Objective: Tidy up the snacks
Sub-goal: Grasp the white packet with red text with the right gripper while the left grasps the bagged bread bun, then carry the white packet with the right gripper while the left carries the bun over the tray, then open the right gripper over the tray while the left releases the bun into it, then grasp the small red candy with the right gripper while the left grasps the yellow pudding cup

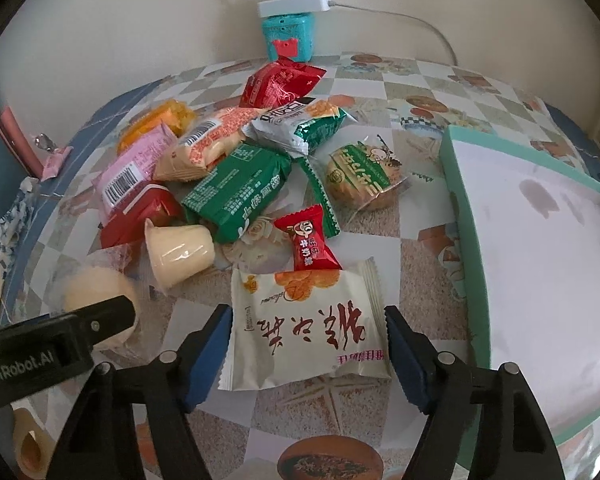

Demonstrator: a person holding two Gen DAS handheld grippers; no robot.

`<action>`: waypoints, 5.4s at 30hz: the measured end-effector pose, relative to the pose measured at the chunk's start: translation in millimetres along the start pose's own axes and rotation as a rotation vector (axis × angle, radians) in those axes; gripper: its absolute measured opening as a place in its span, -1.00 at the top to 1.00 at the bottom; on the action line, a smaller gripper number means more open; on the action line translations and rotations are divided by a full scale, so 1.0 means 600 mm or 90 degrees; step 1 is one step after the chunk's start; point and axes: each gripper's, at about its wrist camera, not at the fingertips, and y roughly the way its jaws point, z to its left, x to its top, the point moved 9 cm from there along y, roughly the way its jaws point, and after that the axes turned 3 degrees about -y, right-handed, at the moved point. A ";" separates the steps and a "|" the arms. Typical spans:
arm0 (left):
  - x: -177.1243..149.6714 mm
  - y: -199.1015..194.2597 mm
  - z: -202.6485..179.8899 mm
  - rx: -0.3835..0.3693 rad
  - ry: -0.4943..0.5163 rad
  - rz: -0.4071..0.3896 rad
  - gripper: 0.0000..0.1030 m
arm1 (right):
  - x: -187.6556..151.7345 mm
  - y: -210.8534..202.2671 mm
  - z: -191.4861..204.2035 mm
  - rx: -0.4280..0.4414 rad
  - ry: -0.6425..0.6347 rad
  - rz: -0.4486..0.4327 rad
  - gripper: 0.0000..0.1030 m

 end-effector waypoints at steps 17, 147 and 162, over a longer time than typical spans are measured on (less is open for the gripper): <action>-0.017 -0.062 0.060 0.005 -0.054 -0.017 -0.40 | -0.003 -0.013 -0.009 0.042 0.040 0.013 -0.43; 0.088 -0.171 0.115 0.048 -0.187 -0.159 -0.89 | 0.104 -0.132 -0.078 -0.037 0.133 -0.098 -1.00; 0.062 -0.081 0.061 0.023 -0.173 -0.057 -0.89 | 0.054 0.001 -0.051 -0.002 0.097 0.022 -1.00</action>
